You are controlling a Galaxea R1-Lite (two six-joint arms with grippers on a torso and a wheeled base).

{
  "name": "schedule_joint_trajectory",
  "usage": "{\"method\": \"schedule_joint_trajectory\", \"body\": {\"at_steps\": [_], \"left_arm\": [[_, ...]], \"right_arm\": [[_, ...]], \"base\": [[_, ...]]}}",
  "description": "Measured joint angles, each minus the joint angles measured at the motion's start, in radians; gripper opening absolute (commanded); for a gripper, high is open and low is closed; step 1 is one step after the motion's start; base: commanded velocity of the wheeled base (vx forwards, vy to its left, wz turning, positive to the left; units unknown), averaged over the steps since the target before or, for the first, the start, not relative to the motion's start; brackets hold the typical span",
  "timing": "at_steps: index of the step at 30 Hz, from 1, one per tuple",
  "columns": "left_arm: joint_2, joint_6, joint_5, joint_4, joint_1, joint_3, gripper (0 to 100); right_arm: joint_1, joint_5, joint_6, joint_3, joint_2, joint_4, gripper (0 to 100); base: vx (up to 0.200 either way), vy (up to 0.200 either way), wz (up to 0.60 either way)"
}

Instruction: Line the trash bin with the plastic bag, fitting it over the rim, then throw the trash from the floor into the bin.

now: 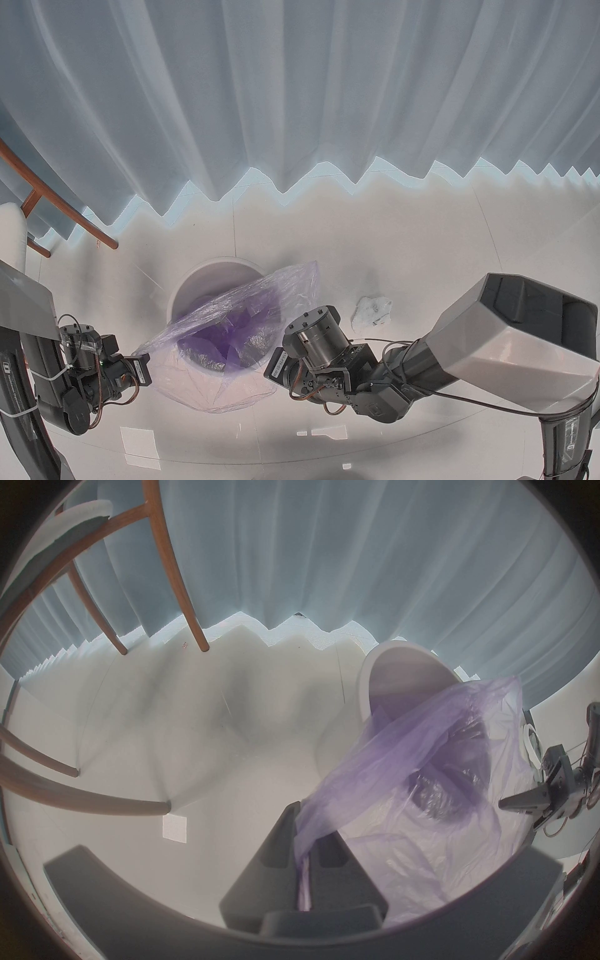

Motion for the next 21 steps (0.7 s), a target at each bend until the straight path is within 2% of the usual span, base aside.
{"method": "schedule_joint_trajectory", "body": {"at_steps": [3,15,21], "left_arm": [[0.061,-0.002,0.006,-0.046,-0.004,0.013,0],[0.145,-0.018,0.007,-0.051,-0.006,0.009,0],[0.149,-0.023,0.012,-0.051,-0.006,-0.038,0]], "right_arm": [[-0.01,-0.02,0.0,-0.019,0.026,0.005,0],[-0.056,-0.063,-0.011,-0.08,0.095,0.062,0],[-0.082,-0.095,-0.091,-0.105,0.112,0.081,0]], "base": [[0.0,0.0,0.0],[0.0,0.0,0.0],[0.0,0.0,0.0]]}}
